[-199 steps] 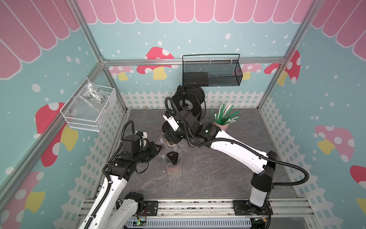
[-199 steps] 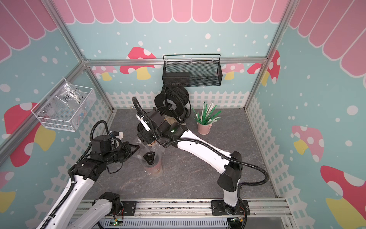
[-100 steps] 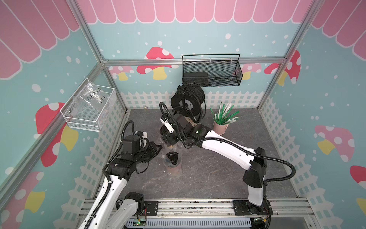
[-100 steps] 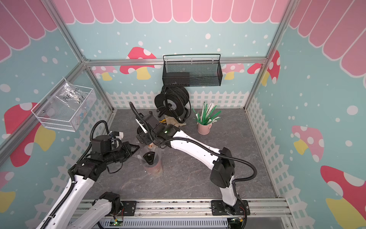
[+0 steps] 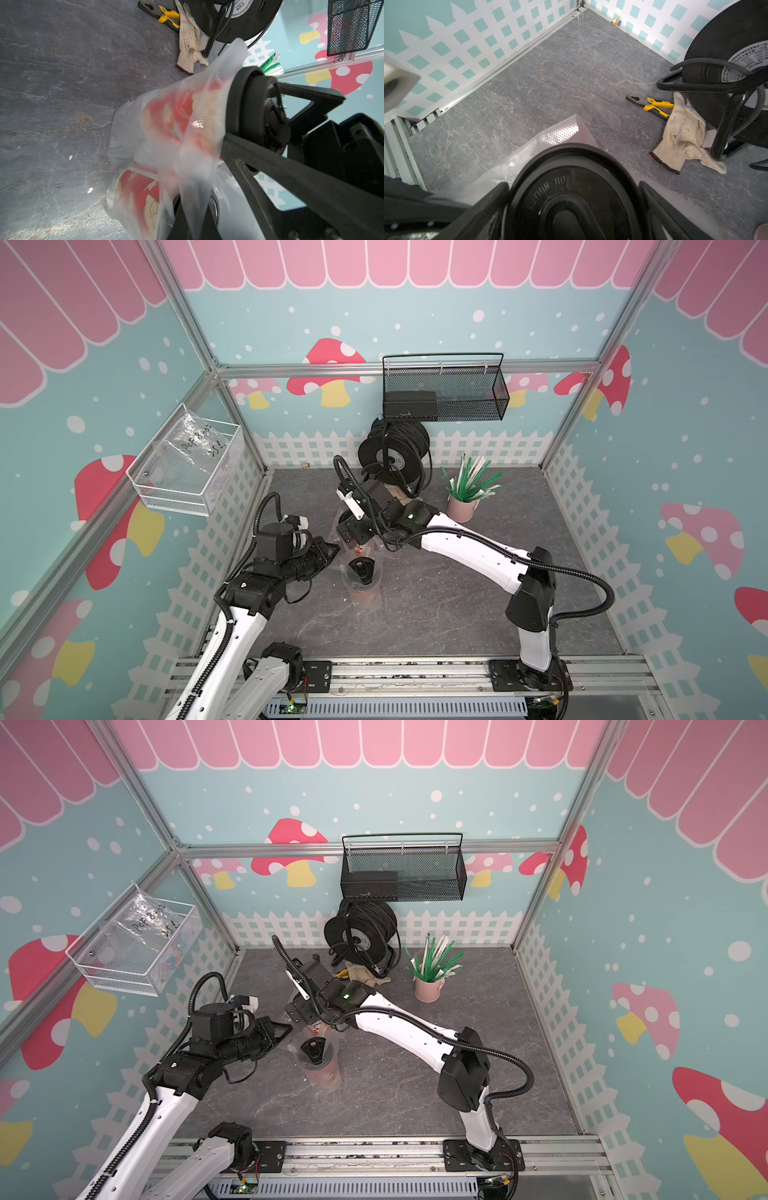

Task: Pack milk tea into plastic carrier bags
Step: Place the milk tea cup in the plastic carrier bag.

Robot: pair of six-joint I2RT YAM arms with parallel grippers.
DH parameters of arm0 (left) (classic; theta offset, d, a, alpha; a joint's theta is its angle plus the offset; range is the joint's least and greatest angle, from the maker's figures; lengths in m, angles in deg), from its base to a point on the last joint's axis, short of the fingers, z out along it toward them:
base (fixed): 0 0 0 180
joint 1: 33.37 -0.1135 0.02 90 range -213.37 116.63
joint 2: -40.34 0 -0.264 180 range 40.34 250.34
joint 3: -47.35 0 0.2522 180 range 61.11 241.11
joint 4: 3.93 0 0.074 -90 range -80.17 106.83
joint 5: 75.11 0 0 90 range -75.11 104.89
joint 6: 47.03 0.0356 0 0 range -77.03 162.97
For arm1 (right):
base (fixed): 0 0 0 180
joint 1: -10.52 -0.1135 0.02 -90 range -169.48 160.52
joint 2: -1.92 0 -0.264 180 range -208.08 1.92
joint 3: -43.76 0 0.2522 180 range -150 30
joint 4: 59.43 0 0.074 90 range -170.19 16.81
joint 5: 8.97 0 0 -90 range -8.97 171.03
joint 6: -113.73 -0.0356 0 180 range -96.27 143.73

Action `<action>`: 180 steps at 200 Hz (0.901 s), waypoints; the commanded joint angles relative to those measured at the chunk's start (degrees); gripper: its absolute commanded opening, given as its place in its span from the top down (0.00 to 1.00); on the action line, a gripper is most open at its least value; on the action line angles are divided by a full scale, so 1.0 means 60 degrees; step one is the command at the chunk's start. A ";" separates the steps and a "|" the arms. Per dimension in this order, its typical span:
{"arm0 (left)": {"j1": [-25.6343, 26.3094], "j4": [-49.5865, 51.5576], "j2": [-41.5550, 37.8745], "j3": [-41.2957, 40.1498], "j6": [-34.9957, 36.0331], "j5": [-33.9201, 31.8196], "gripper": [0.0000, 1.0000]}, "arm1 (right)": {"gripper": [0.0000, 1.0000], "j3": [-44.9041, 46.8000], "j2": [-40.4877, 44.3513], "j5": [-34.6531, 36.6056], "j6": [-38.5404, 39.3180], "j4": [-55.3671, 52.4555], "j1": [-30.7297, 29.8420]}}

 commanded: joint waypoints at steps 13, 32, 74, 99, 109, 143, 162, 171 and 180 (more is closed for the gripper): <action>-0.0088 0.0269 -0.0092 0.0161 0.0168 -0.0098 1.00 | 0.01 0.0093 0.0009 -0.0150 0.0024 -0.0027 0.0017; -0.0085 0.0270 -0.0108 0.0148 0.0144 -0.0092 1.00 | 0.01 0.0084 0.0112 -0.0160 0.0046 -0.0046 0.0024; -0.0102 0.0273 -0.0093 0.0203 0.0183 -0.0033 1.00 | 0.01 -0.0191 0.0762 -0.0350 0.0042 -0.0170 0.0024; -0.0101 0.0294 -0.0050 0.0248 0.0240 0.0036 1.00 | 0.01 -0.0003 0.1642 -0.0168 -0.0397 -0.0469 0.0024; -0.0112 0.0305 -0.0035 0.0263 0.0286 0.0054 1.00 | 0.02 0.0505 0.2030 -0.0040 -0.0644 -0.0464 0.0020; -0.0106 0.0327 -0.0035 0.0285 0.0313 0.0020 1.00 | 0.04 0.1636 0.2086 -0.0739 -0.1001 -0.0566 0.0024; -0.0110 0.0311 0.0022 0.0329 0.0329 0.0052 1.00 | 0.07 0.1634 0.1844 -0.0807 -0.1164 -0.0763 0.0019; -0.0103 0.0302 0.0024 0.0336 0.0329 0.0046 1.00 | 0.09 0.1595 0.1755 -0.0780 -0.1246 -0.0870 0.0029; -0.0103 0.0317 0.0024 0.0336 0.0323 0.0041 1.00 | 0.10 0.1609 0.1702 -0.0864 -0.1312 -0.0929 0.0022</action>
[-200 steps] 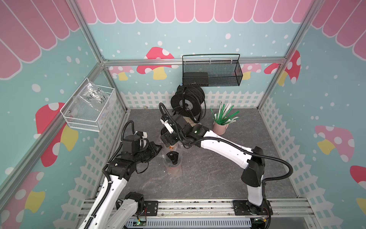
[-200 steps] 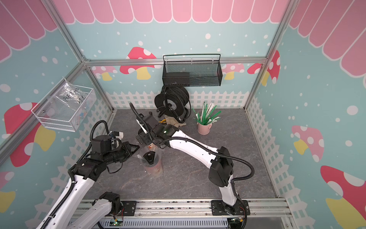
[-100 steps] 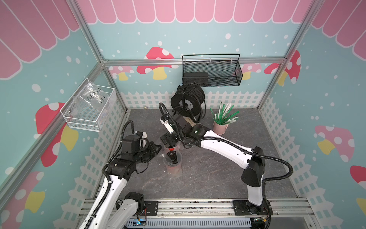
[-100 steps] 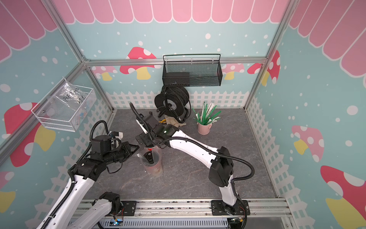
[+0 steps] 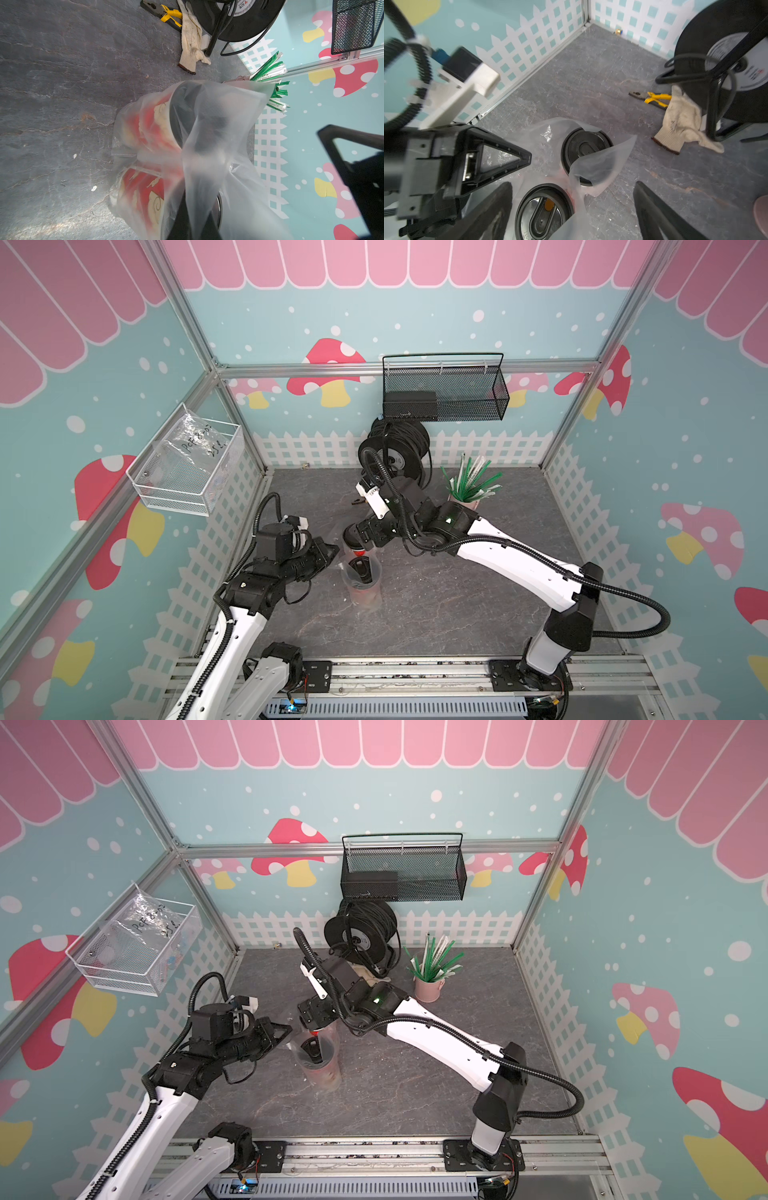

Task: Pack milk tea into plastic carrier bags
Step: Place the milk tea cup in the plastic carrier bag.

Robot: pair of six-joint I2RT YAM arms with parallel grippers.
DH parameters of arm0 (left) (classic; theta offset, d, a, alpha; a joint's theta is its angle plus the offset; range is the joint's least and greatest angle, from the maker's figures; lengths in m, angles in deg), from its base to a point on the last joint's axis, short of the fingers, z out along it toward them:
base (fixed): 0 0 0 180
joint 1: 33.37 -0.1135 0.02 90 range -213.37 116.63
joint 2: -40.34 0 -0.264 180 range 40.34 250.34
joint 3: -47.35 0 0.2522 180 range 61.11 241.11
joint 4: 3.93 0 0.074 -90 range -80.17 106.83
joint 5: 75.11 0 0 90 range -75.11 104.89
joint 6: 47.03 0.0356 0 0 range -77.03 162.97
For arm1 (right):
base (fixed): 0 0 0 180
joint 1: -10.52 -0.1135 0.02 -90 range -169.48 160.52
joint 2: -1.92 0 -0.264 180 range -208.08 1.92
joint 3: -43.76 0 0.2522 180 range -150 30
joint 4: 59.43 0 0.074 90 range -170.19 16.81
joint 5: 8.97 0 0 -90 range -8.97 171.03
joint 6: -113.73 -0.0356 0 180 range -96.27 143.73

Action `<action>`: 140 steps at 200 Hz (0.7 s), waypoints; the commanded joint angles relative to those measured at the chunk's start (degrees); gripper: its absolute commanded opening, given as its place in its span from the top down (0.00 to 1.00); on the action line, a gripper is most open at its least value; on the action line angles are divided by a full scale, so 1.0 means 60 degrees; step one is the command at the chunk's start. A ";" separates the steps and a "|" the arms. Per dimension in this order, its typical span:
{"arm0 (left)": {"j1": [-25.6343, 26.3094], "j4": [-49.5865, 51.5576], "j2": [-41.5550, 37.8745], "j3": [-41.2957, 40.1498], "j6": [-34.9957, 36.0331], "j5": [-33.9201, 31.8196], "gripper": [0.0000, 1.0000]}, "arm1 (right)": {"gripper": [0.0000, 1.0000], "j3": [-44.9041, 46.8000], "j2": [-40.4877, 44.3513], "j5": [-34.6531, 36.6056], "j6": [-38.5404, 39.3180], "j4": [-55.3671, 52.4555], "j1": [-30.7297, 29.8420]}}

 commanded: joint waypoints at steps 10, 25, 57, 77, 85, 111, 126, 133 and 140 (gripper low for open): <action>-0.0056 0.0156 0.0016 0.0311 0.0167 0.0015 1.00 | 0.11 0.0254 -0.0469 -0.0422 -0.0398 -0.0543 0.0006; -0.0063 0.0170 0.0030 0.0329 0.0186 0.0026 1.00 | 0.12 0.0293 -0.0606 -0.0568 -0.0386 -0.0521 0.0010; -0.0056 0.0164 0.0006 0.0340 0.0184 0.0011 1.00 | 0.22 -0.0148 -0.1156 -0.0200 -0.0311 -0.0985 0.0016; -0.0057 0.0186 -0.0040 0.0302 0.0179 0.0019 1.00 | 0.31 -0.0624 -0.1477 0.0242 -0.0311 -0.1449 0.0027; -0.0052 0.0172 -0.0049 0.0278 0.0174 0.0026 1.00 | 0.36 -0.0773 -0.1553 0.0308 -0.0311 -0.1597 0.0017; -0.0058 0.0152 -0.0067 0.0281 0.0173 0.0022 1.00 | 0.57 -0.0976 -0.1559 0.0540 -0.0351 -0.1742 0.0012; -0.0056 0.0157 -0.0063 0.0282 0.0187 0.0031 1.00 | 0.72 -0.1047 -0.1474 0.0685 -0.0370 -0.1732 0.0016; -0.0056 0.0176 -0.0062 0.0267 0.0175 0.0026 1.00 | 0.78 -0.1105 -0.1435 0.0787 -0.0370 -0.1740 0.0008; -0.0056 0.0158 -0.0067 0.0281 0.0174 0.0034 1.00 | 0.83 -0.1151 -0.1355 0.0869 -0.0395 -0.1746 0.0006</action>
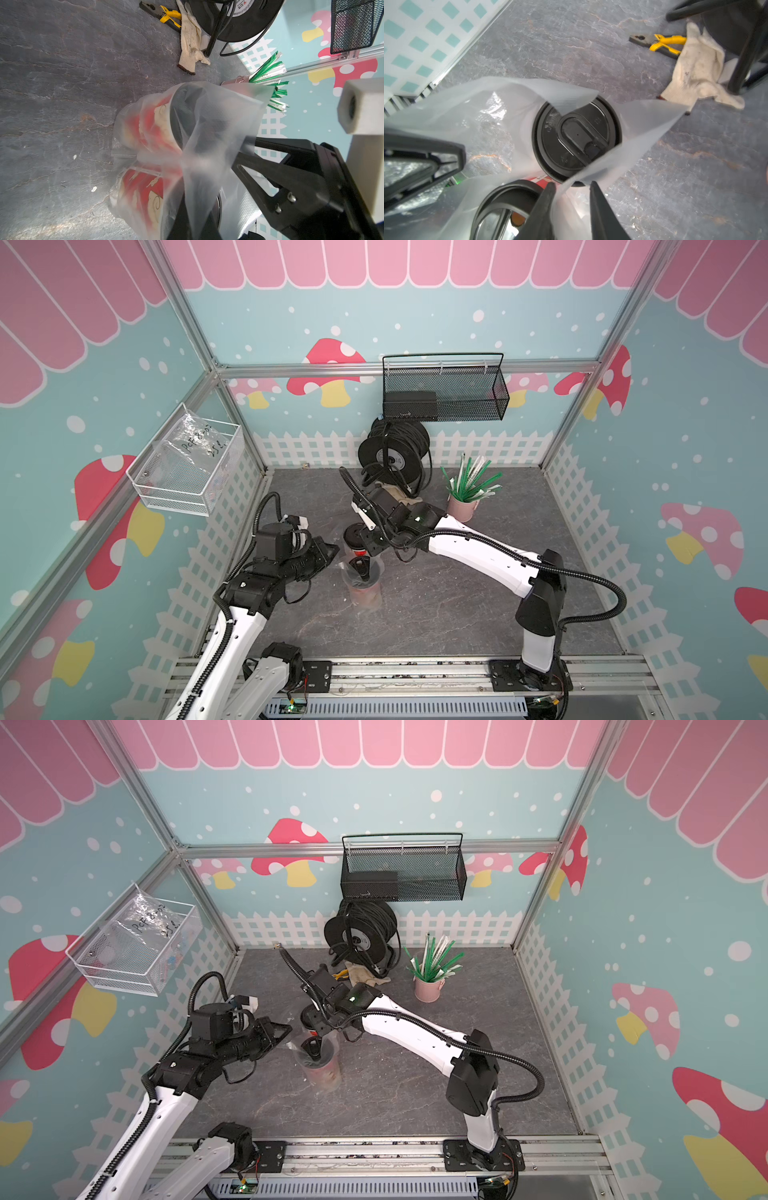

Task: Pack milk tea into plastic carrier bags
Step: Place the milk tea cup in the plastic carrier bag, then adjust the plastic carrier bag at the center of the board.

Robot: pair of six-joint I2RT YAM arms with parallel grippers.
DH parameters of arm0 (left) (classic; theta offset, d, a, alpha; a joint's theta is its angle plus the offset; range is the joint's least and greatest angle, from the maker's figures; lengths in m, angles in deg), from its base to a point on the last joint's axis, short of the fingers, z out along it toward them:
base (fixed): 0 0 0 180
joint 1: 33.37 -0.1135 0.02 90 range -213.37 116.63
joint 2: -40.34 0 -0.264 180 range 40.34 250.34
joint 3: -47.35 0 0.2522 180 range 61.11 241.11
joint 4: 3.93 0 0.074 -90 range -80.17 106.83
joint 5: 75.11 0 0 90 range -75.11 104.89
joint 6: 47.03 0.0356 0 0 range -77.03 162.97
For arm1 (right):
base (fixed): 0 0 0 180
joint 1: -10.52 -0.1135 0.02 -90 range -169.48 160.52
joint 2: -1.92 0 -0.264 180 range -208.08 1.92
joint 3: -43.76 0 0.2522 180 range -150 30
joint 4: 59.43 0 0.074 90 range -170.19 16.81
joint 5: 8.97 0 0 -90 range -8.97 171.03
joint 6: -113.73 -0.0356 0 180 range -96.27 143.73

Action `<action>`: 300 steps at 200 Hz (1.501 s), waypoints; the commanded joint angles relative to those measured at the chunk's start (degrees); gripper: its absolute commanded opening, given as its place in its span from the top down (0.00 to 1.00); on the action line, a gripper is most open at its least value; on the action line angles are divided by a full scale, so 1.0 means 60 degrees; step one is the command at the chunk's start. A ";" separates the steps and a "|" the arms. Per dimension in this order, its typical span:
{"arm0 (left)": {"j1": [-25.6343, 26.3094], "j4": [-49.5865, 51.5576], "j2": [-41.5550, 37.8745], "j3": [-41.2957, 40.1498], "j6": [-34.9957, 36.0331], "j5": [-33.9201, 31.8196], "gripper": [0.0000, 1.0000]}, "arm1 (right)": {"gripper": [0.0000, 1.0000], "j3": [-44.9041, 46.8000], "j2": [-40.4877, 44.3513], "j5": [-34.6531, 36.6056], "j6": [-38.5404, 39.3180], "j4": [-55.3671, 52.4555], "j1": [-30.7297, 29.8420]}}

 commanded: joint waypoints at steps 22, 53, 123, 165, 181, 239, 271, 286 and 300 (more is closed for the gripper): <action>-0.0063 0.0166 -0.0122 0.0294 0.0131 0.0032 1.00 | 0.97 -0.0491 0.0383 0.0671 -0.0038 -0.0200 0.0013; -0.0056 0.0179 -0.0129 0.0426 0.0105 0.0088 1.00 | 1.00 -0.0505 0.0670 0.0662 0.0041 0.0052 0.0004; -0.0056 0.0288 -0.0067 0.0974 0.0042 0.0072 1.00 | 1.00 -0.0659 0.1016 0.1068 0.0099 -0.0284 0.0008; -0.0056 0.0296 0.0110 0.0947 0.0065 0.0049 1.00 | 1.00 -0.0744 0.0779 0.1110 0.0139 -0.0327 0.0005; -0.0069 0.0259 0.0113 0.0931 0.0013 0.0124 1.00 | 1.00 -0.1069 0.0493 0.0935 -0.0018 -0.0683 0.0010; -0.0056 0.0184 0.0141 0.0589 0.0035 0.0092 1.00 | 0.97 -0.0684 0.0423 0.0776 0.0091 -0.0468 0.0003; -0.0063 0.0090 0.0266 0.0472 -0.0030 0.0132 1.00 | 0.91 -0.0660 0.0170 0.0661 0.0087 -0.0503 0.0016; -0.0063 0.0083 0.0315 0.0473 -0.0027 0.0148 1.00 | 0.83 -0.0663 0.0170 0.0608 0.0086 -0.0511 0.0028; -0.0056 0.0091 0.0331 0.0470 -0.0042 0.0145 1.00 | 0.73 -0.0645 0.0210 0.0523 0.0101 -0.0522 0.0025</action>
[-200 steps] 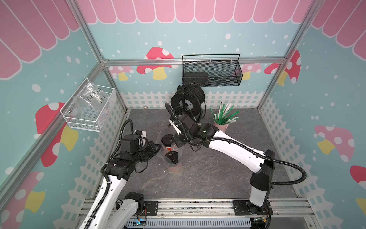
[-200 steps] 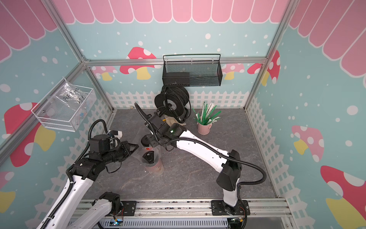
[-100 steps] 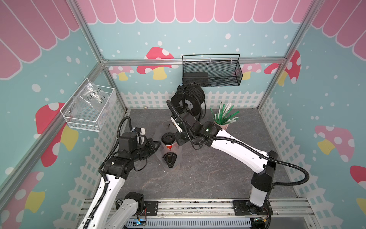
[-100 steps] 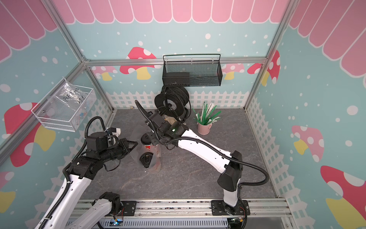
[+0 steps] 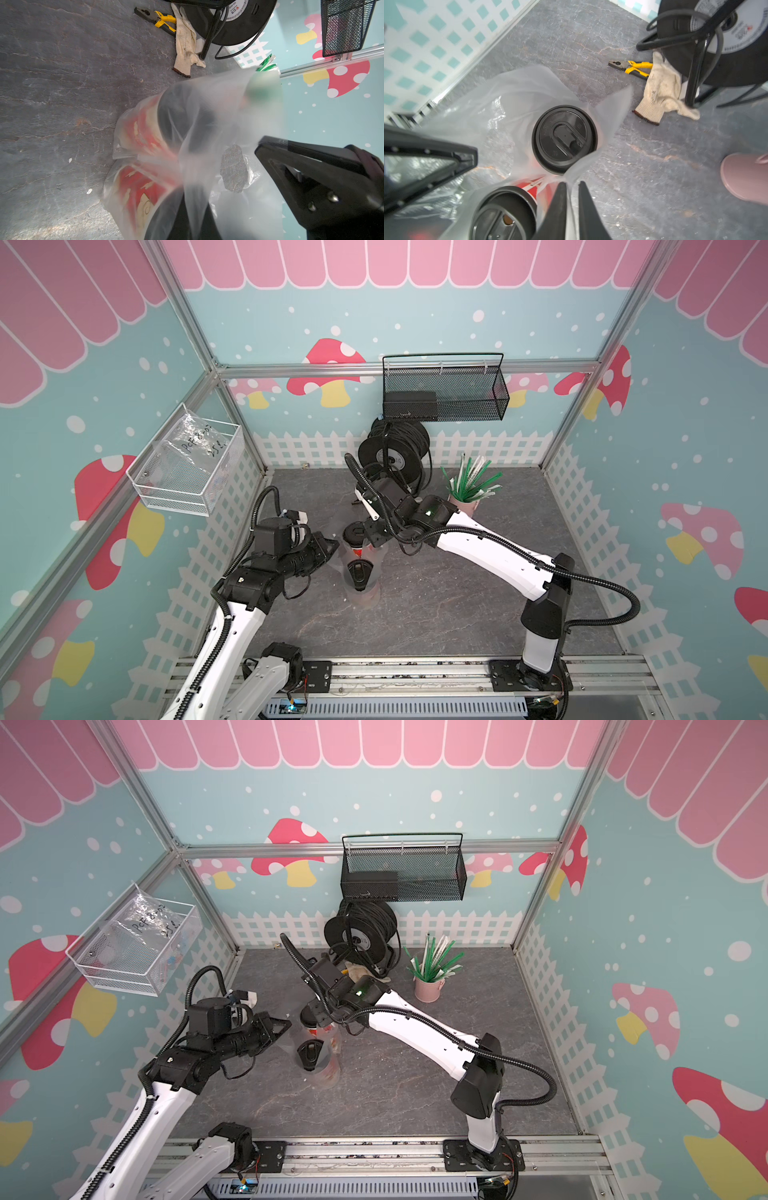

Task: Pack milk tea into plastic carrier bags
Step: Adjust the plastic carrier bag at the center of the board.

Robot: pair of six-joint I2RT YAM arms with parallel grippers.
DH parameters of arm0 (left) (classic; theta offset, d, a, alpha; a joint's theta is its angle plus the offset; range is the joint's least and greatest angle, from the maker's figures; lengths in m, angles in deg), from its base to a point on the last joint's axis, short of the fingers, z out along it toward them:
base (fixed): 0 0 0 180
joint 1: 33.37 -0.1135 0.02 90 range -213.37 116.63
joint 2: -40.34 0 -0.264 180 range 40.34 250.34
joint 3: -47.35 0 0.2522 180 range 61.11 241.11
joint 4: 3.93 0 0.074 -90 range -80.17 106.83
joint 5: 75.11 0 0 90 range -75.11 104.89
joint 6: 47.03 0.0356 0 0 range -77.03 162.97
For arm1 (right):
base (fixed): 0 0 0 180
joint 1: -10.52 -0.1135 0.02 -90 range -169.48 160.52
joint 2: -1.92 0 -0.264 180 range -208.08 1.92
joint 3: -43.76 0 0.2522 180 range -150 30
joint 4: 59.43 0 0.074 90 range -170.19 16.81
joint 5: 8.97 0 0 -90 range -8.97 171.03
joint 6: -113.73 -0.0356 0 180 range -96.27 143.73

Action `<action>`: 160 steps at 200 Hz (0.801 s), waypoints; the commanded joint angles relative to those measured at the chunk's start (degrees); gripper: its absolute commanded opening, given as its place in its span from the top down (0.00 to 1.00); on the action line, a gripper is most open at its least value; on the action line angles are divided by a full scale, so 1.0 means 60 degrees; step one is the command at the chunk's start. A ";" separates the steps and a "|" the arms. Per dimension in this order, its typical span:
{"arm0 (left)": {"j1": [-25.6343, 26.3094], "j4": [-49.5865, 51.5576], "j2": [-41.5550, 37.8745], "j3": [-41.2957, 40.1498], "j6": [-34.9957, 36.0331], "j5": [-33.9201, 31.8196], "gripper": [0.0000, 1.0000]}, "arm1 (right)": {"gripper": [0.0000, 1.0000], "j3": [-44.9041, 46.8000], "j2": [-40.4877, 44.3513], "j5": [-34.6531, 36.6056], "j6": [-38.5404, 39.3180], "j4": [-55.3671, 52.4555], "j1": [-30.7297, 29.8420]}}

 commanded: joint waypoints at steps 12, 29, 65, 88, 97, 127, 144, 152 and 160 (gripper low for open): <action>-0.0052 -0.0131 0.0011 -0.0093 -0.0047 0.0109 1.00 | 0.65 0.0110 -0.0041 -0.0169 0.0019 -0.0100 0.0025; -0.0052 -0.0139 0.0026 -0.0093 -0.0038 0.0107 1.00 | 0.61 0.0098 0.0088 -0.0245 0.0006 -0.0107 0.0025; -0.0053 -0.0128 -0.0025 -0.0133 -0.0041 0.0103 1.00 | 0.44 0.0099 0.0726 -0.0166 0.0108 -0.0132 0.0029; -0.0059 -0.0124 -0.0066 -0.0166 -0.0054 0.0110 1.00 | 0.34 0.0091 0.1531 0.0006 0.0195 -0.0105 0.0040; -0.0053 -0.0124 -0.0063 -0.0166 -0.0057 0.0111 1.00 | 0.30 0.0099 0.1893 0.0148 0.0243 -0.0061 0.0080; -0.0067 -0.0131 -0.0047 -0.0124 -0.0018 0.0102 1.00 | 0.27 0.0555 0.3083 0.0869 0.0471 -0.0031 0.0722; -0.0067 -0.0125 -0.0029 -0.0122 -0.0001 0.0107 1.00 | 0.27 0.1625 0.3735 0.1019 0.0603 0.0137 0.1930; -0.0075 -0.0110 -0.0033 -0.0136 0.0011 0.0121 1.00 | 0.27 0.2255 0.4012 0.1039 0.0711 0.0320 0.2568; -0.0067 -0.0083 -0.0062 -0.0137 0.0011 0.0125 1.00 | 0.27 0.2917 0.4230 0.0894 0.0915 0.0566 0.3113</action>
